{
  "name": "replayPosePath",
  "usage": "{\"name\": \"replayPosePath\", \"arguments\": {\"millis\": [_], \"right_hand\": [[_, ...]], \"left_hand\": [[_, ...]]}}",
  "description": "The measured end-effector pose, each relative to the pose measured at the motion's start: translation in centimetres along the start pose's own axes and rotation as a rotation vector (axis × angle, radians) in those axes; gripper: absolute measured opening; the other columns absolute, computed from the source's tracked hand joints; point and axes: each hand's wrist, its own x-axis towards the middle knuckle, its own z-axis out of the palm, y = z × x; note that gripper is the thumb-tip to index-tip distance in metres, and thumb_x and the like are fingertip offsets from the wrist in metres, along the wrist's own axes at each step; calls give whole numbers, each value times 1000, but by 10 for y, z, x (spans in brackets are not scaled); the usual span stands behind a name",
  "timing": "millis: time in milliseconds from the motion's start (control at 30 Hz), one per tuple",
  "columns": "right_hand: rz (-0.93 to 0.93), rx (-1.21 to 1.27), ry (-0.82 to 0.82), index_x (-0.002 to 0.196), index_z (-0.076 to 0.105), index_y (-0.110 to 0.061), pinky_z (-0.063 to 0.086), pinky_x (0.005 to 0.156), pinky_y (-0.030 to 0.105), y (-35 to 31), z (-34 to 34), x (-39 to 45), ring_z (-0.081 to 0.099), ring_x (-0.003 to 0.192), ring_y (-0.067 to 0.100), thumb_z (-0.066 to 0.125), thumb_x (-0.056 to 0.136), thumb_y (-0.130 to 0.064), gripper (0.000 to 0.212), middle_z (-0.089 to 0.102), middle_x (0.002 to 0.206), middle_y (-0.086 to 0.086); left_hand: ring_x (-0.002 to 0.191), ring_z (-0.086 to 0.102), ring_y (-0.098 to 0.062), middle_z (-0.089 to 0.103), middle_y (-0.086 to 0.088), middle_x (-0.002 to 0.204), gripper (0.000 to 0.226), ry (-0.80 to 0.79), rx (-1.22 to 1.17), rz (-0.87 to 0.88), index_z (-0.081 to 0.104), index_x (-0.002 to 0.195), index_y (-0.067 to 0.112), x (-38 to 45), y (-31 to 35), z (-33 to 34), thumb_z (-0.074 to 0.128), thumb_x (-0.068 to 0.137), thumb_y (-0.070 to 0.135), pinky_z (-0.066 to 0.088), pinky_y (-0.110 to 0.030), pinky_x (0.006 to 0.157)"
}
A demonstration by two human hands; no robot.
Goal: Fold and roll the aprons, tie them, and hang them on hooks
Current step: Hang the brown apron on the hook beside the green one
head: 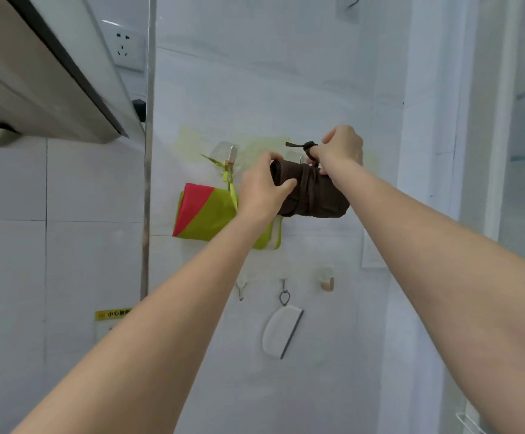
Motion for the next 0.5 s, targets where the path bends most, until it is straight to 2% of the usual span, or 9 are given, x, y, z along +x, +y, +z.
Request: {"name": "replayPosePath", "arguments": {"millis": [33, 100, 167, 233, 333, 433, 500], "right_hand": [[-24, -60, -22, 83, 52, -12, 55, 80, 41, 1, -1, 5, 66, 86, 33, 66, 80, -12, 15, 56, 89, 5], [-82, -215, -65, 107, 53, -10, 49, 74, 33, 3, 0, 17, 63, 89, 31, 64, 85, -16, 25, 58, 105, 8], [-151, -336, -76, 117, 50, -9, 37, 69, 30, 5, 2, 24, 54, 85, 27, 60, 89, -15, 30, 57, 113, 9], [-191, -381, -80, 120, 48, -9, 33, 68, 29, 5, 6, 30, 49, 85, 26, 59, 90, -15, 32, 57, 115, 9], [-243, -430, -123, 115, 48, -10, 34, 69, 30, 0, 13, 40, 56, 93, 30, 61, 88, -14, 30, 58, 115, 10], [-287, -482, -210, 92, 44, -11, 38, 66, 31, -5, 13, 48, 61, 91, 31, 62, 85, -13, 19, 59, 105, 10], [-308, -530, -269, 75, 43, -10, 38, 58, 28, -7, 11, 51, 58, 82, 28, 61, 82, -12, 20, 57, 93, 8]], "left_hand": [[89, 50, -14, 51, 4, 94, 39, 11, 12, 0, 53, 118, 14, 2, 1, 6, 67, 83, 18, 37, -19, 68], [86, 48, -13, 51, 4, 92, 38, 24, 27, -8, 53, 119, 13, 6, 2, 14, 66, 83, 18, 32, -15, 63], [85, 48, -12, 51, 3, 91, 38, 23, 40, -17, 52, 119, 14, 8, 1, 19, 65, 83, 18, 35, -16, 65], [85, 50, -14, 52, 2, 91, 38, 30, 41, -30, 52, 119, 13, 8, 1, 22, 65, 83, 18, 41, -20, 69], [86, 54, -17, 54, 1, 91, 36, 36, 35, -54, 53, 118, 13, 11, -1, 24, 64, 84, 19, 48, -28, 75], [86, 54, -17, 54, 1, 91, 36, 49, 53, -64, 53, 118, 12, 14, -3, 24, 64, 85, 19, 48, -28, 76], [86, 55, -16, 55, 2, 92, 35, 49, 68, -75, 54, 118, 13, 15, -6, 25, 64, 85, 20, 45, -24, 73]]}}
